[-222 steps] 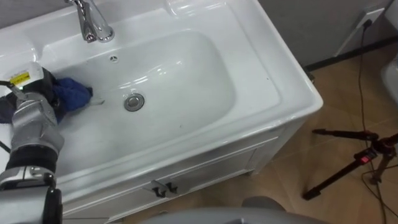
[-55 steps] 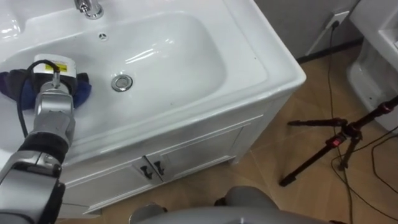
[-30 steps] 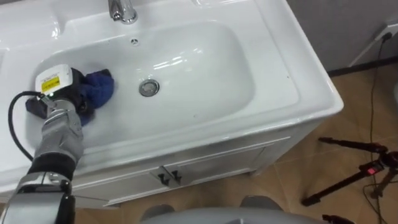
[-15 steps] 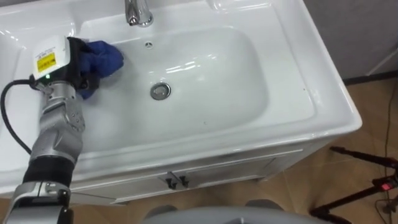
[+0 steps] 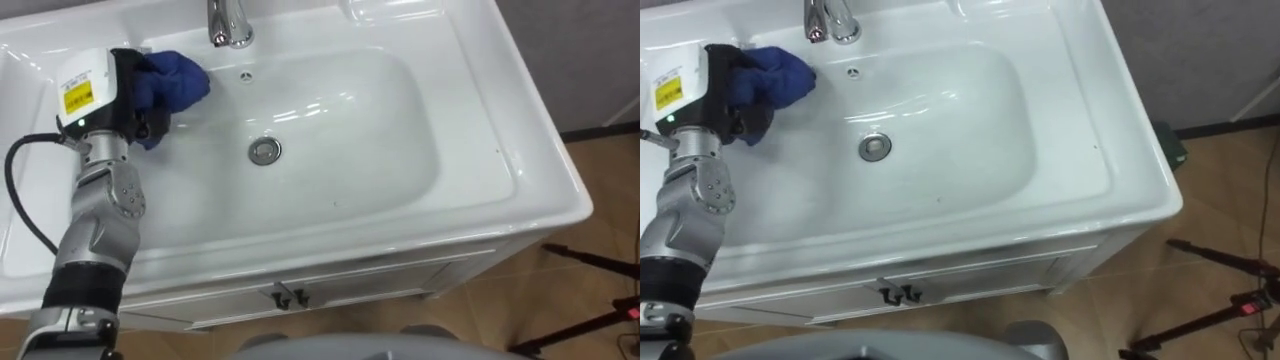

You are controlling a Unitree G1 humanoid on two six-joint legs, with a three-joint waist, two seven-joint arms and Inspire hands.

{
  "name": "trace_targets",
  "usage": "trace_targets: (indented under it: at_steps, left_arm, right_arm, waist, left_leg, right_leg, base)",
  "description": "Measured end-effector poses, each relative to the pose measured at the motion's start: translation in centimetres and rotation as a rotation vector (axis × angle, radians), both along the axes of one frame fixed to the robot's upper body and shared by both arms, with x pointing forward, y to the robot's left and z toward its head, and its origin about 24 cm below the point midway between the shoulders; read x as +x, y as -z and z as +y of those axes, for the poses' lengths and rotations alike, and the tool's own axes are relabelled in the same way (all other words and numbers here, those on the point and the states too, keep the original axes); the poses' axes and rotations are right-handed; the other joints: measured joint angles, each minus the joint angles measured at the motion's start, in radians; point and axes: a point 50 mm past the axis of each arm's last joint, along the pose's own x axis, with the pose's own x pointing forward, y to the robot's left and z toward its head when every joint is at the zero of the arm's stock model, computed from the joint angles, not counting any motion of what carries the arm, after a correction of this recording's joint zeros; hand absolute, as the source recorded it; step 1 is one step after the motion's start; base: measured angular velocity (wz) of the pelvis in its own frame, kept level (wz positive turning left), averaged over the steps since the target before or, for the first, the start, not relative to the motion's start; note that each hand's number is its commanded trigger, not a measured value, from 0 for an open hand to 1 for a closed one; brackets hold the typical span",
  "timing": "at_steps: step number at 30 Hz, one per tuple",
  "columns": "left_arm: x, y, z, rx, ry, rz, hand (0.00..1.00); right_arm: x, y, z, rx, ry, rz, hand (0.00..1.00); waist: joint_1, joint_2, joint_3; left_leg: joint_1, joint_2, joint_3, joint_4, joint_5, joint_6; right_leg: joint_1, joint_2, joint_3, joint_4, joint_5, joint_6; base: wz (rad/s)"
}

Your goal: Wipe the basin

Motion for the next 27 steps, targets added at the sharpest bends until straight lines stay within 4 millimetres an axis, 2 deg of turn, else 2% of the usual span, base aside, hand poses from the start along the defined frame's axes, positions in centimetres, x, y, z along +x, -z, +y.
trace_targets:
  at_steps: [9, 13, 21, 27]
  left_arm:
    - [0.4, -1.8, -0.5, 0.003, 0.027, -0.095, 1.0]
    - [0.3, -2.6, 0.1, -0.015, 0.005, -0.143, 1.0]
    - [0.3, -2.6, 0.1, -0.034, -0.001, -0.148, 1.0]
    - [-0.2, -1.8, 0.5, -0.032, -0.016, -0.116, 1.0]
  right_arm:
    - [-0.6, 0.0, 0.1, 0.013, 0.0, 0.016, 0.0]
    - [-0.4, 0.0, 0.1, 0.012, -0.031, 0.021, 0.0]
    - [-0.3, 0.0, 0.1, 0.02, -0.031, 0.017, 0.0]
    - [-0.5, 0.0, 0.0, 0.008, -0.029, 0.023, 0.0]
  waist:
    - [0.002, -0.003, -0.0008]
    - [0.0, -0.005, -0.0009]
    - [0.004, -0.007, -0.0009]
    - [0.013, 0.004, 0.0018]
  left_leg:
    - [0.004, -0.003, 0.0, -0.007, 0.007, 0.002]
    - [0.017, -0.003, 0.0, -0.013, 0.007, 0.002]
    - [0.023, -0.003, 0.0, -0.013, 0.007, 0.002]
    - [0.03, -0.003, 0.001, -0.013, 0.007, 0.002]
  right_leg:
    - [-0.001, -0.002, 0.0, -0.008, -0.001, 0.002]
    - [0.013, -0.001, 0.0, -0.009, -0.001, 0.002]
    - [0.021, -0.001, -0.001, -0.009, -0.001, 0.002]
    - [0.028, -0.001, -0.002, -0.01, -0.001, 0.002]
  base:
    - [0.0]
    - [0.0]
    - [0.0]
    - [0.0]
